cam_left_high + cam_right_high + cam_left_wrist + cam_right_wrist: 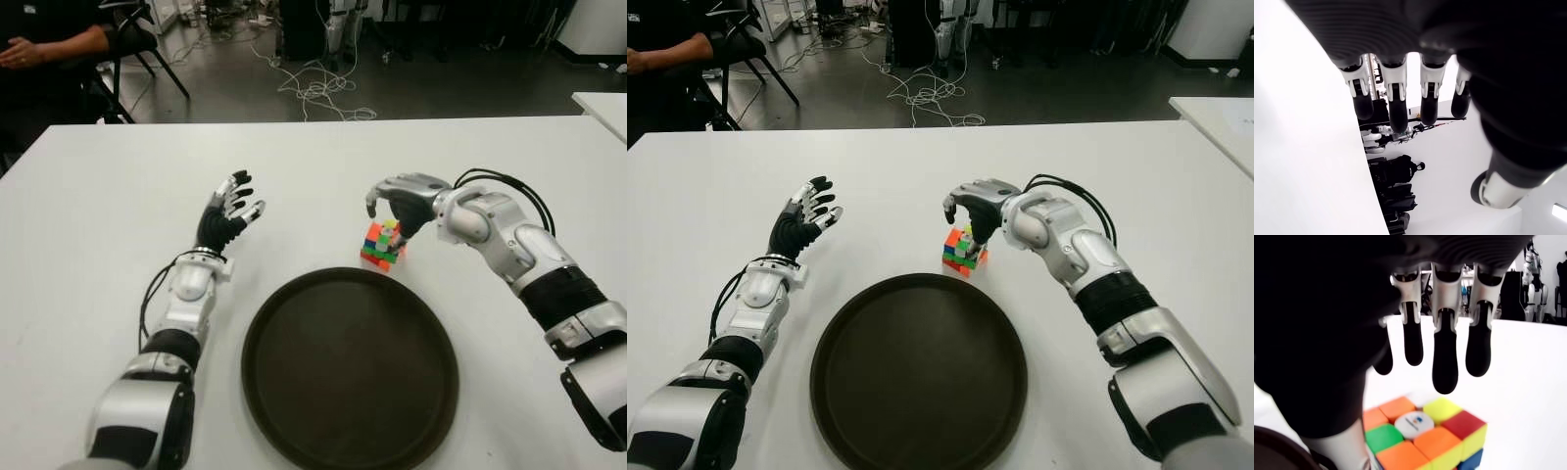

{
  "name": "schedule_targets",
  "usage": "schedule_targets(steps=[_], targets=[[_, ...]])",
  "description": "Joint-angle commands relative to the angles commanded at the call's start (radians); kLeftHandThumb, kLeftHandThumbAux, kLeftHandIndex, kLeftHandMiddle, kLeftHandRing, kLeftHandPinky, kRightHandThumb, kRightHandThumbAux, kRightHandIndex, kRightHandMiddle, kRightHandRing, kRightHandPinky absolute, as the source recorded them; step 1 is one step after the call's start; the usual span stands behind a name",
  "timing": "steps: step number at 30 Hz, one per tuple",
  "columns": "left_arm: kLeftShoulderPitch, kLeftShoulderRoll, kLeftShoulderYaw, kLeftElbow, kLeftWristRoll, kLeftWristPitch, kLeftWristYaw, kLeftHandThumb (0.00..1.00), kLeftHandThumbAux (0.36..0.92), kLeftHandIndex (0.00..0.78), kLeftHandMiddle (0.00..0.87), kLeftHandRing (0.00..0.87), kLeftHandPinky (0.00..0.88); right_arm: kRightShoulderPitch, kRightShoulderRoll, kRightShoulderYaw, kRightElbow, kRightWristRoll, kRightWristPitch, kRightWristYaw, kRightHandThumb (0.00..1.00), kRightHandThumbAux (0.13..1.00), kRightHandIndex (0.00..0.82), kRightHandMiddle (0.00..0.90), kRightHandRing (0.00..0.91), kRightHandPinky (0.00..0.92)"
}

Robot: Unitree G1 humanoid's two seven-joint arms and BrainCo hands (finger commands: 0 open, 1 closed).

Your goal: Pick up the Rubik's Cube and put it in the plate

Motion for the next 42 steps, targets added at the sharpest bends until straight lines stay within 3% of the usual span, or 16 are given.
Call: schedule_targets(steps=[22,42], targets=[[-0.001,0.005,0.005,0.005,-0.005,-0.004,-0.020,0.000,0.699,0.121,0.136,0.127,0.119,-0.029,0.018,0.024,0.058,-0.017,0.012,-0.008,0.000,0.907,0.458,0.570,0.587,0.547],[-0.005,0.008,0.009,0.015,-0.008,-0.011,-0.036,0.000,0.709,0.129,0.138,0.124,0.122,-0.023,-0.003,0.016,0.002,-0.021,0.037,-0.010,0.000,0.893,0.434,0.530,0.524,0.505]])
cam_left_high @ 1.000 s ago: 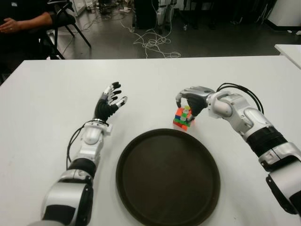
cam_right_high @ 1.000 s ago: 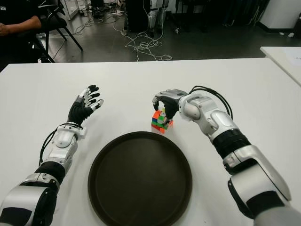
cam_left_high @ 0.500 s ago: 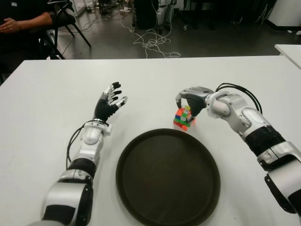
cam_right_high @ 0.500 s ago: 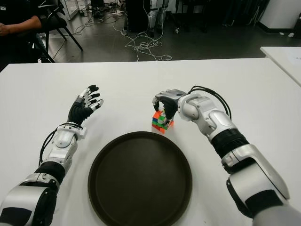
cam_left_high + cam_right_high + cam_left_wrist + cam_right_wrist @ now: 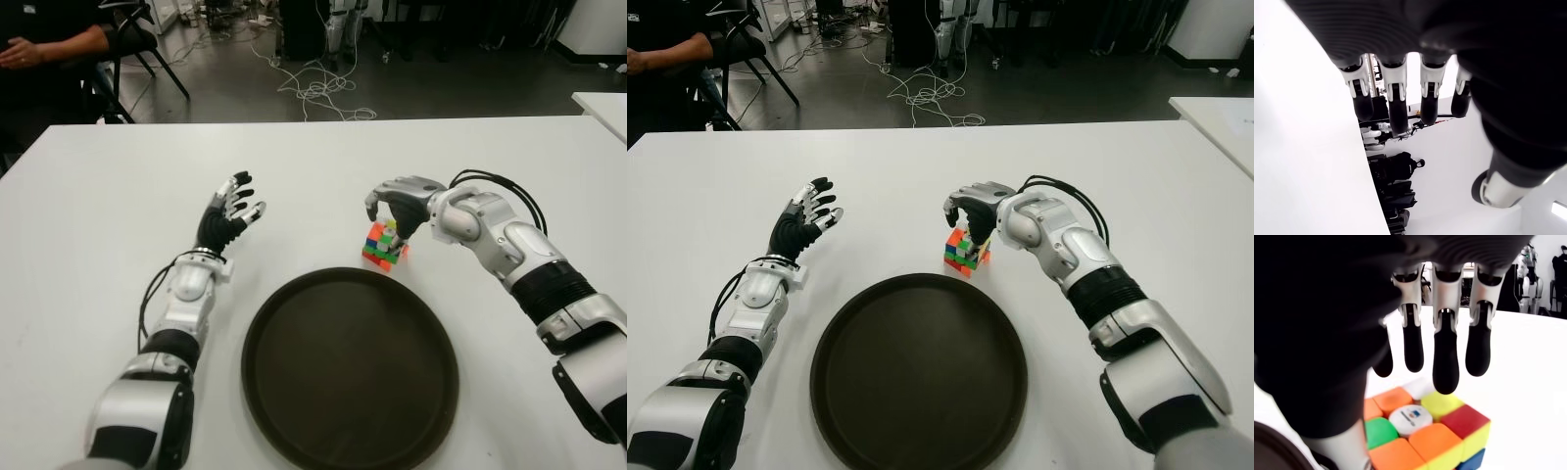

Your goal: Pick up the Rubik's Cube and put it in the plate

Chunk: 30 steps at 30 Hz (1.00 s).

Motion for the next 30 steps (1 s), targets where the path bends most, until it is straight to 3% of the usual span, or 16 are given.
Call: schedule_targets(steps=[9,17,30], targets=[[0.002,-0.002,0.002,-0.008,0.005,0.013,0.012,0.000,0.734,0.117,0.132,0.119,0.118,0.014,-0.011,-0.011,-0.038,0.008,0.012,-0.006,0.000,0.892,0.445,0.538,0.544,0.524],[0.002,-0.003,0.002,-0.006,0.006,0.014,0.018,0.000,0.706,0.103,0.125,0.114,0.114,0.018,-0.014,-0.016,-0.050,0.011,0.020,0.000,0.000,0.888,0.455,0.546,0.565,0.534],[0.006,-0.005,0.000,-0.015,0.006,0.015,0.021,0.000,0.726,0.118,0.138,0.124,0.117,0.025,-0.027,-0.023,-0.081,0.015,0.014,0.007,0.000,0.890,0.463,0.567,0.579,0.543]])
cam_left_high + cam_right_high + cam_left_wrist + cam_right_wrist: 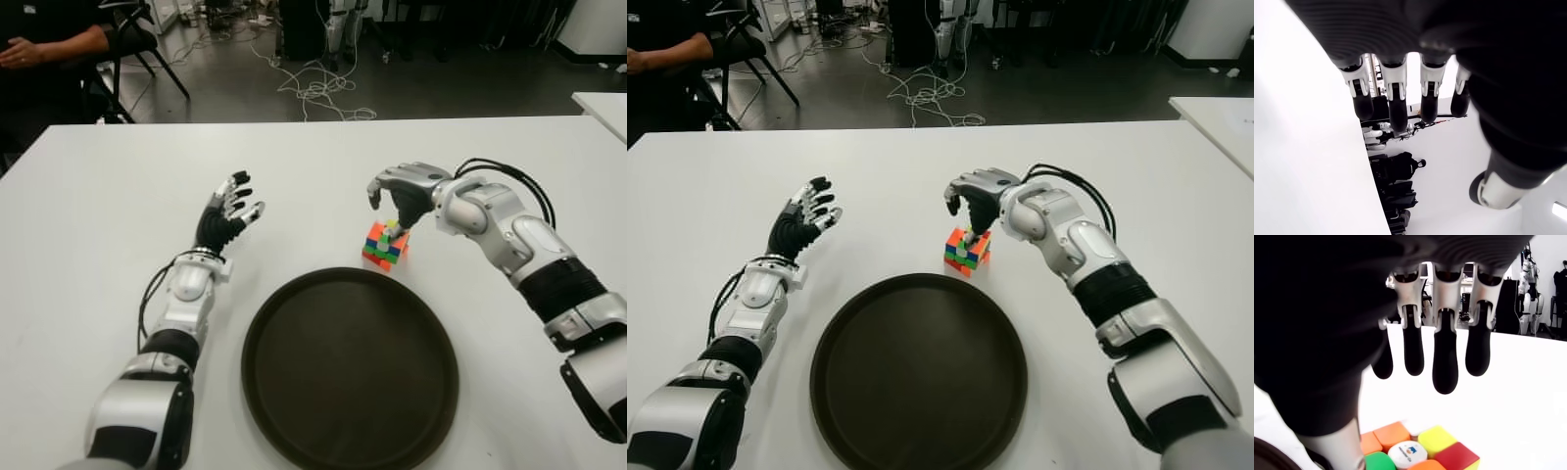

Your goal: Pick up the Rubik's Cube and put it in the plate

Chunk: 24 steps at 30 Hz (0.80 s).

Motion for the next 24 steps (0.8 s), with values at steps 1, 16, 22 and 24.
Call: schedule_targets(steps=[1,16,22,24], targets=[[0.000,0.000,0.000,0.000,-0.001,0.001,0.000,0.000,0.734,0.120,0.138,0.124,0.118,0.000,0.000,0.000,0.000,0.000,0.000,0.000,0.000,0.891,0.464,0.568,0.579,0.542],[-0.003,-0.002,0.009,-0.002,-0.011,0.013,-0.014,0.000,0.714,0.118,0.132,0.113,0.100,0.045,-0.075,-0.039,-0.204,-0.013,0.041,0.058,0.000,0.698,0.090,0.100,0.092,0.072],[-0.003,-0.002,0.011,-0.001,-0.012,0.009,-0.017,0.000,0.725,0.120,0.134,0.118,0.107,0.084,-0.061,-0.073,-0.273,0.024,0.113,0.101,0.054,0.481,0.009,0.010,0.009,0.007],[-0.002,-0.002,0.012,-0.001,-0.012,0.007,-0.017,0.000,0.728,0.120,0.133,0.118,0.108,0.090,-0.058,-0.083,-0.280,0.044,0.111,0.108,0.074,0.437,0.004,0.005,0.004,0.003]])
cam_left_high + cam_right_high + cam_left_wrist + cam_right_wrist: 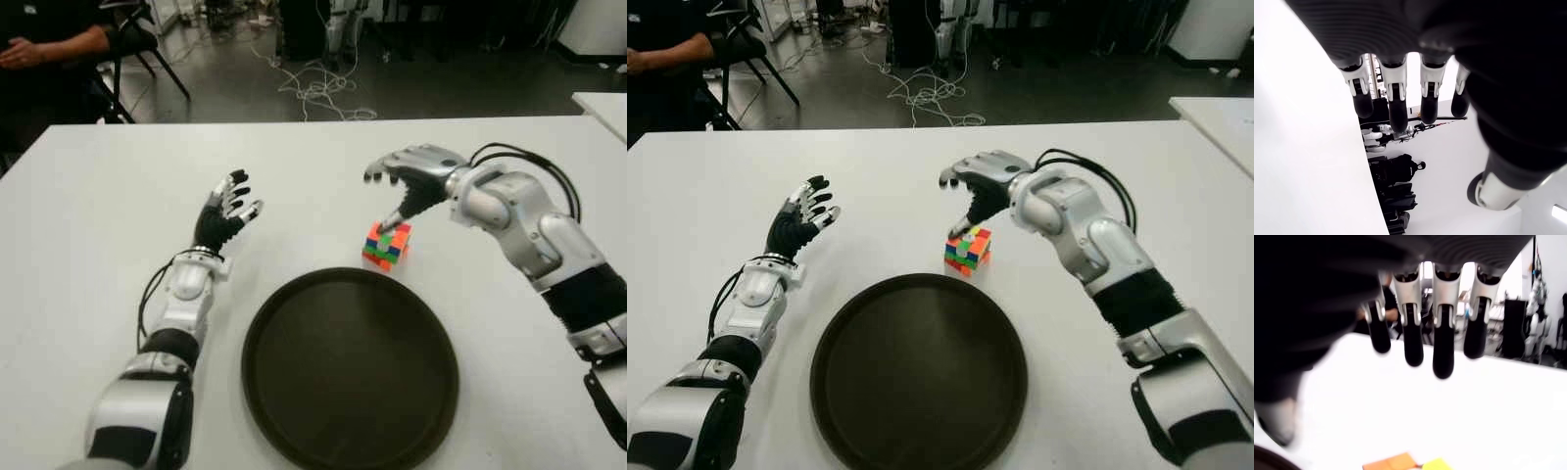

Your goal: Pick up the Rubik's Cube and put it in the plate

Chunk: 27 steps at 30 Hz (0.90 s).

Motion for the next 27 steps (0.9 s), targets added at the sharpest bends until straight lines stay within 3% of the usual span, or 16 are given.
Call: schedule_targets(steps=[5,11,21,27], targets=[[0.001,-0.001,0.002,0.002,0.000,-0.006,0.003,0.000,0.753,0.116,0.136,0.122,0.113,0.018,0.009,-0.031,-0.001,0.044,-0.029,-0.031,0.079,0.325,0.000,0.000,0.000,0.000],[0.001,-0.003,0.004,0.001,-0.001,-0.003,0.003,0.000,0.750,0.115,0.136,0.116,0.108,0.018,0.008,-0.037,0.037,0.041,-0.071,-0.089,0.055,0.281,0.000,0.000,0.000,0.000],[0.001,-0.004,0.005,0.000,-0.001,-0.003,0.002,0.000,0.748,0.118,0.146,0.130,0.121,0.008,0.002,-0.020,0.074,-0.012,-0.098,-0.147,0.004,0.266,0.000,0.000,0.000,0.000],[0.000,-0.007,0.008,0.000,-0.003,0.000,0.006,0.001,0.765,0.119,0.144,0.129,0.112,0.001,0.004,-0.016,0.106,-0.032,-0.124,-0.187,0.000,0.311,0.000,0.000,0.000,0.000]])
